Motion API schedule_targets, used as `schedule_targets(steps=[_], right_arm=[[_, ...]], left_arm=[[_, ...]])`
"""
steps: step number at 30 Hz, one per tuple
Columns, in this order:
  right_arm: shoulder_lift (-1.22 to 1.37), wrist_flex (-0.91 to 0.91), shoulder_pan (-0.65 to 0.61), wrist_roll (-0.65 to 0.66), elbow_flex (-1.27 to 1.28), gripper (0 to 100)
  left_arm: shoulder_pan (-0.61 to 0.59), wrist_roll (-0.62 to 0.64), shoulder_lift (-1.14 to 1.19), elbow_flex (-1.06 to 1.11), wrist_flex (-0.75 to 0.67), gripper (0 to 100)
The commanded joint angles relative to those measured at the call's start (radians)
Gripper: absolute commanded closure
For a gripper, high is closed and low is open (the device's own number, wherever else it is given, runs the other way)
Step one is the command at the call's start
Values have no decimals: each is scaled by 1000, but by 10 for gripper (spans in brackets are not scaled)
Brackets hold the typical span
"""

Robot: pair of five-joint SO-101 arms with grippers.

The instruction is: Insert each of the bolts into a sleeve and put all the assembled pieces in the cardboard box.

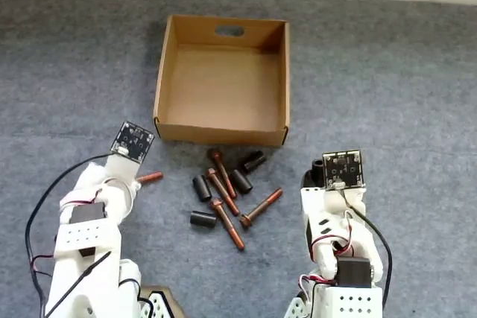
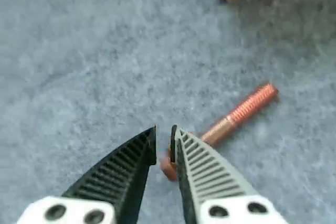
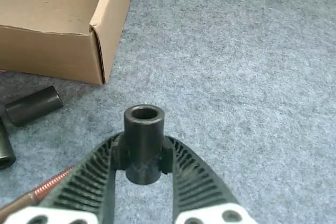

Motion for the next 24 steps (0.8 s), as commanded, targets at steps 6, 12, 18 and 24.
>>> schedule_targets(steps=[6, 12, 18, 24], right_arm=[[-8, 2, -7, -3, 117, 993], [-8, 2, -7, -3, 117, 993], [-8, 2, -7, -2, 117, 993], [-8, 2, -7, -2, 117, 993]], left_arm=[[-13, 18, -8, -13, -8, 919], [-4, 417, -8, -225, 281, 919], [84, 899, -8, -375, 571, 919], [182, 977, -4, -337, 629, 885]])
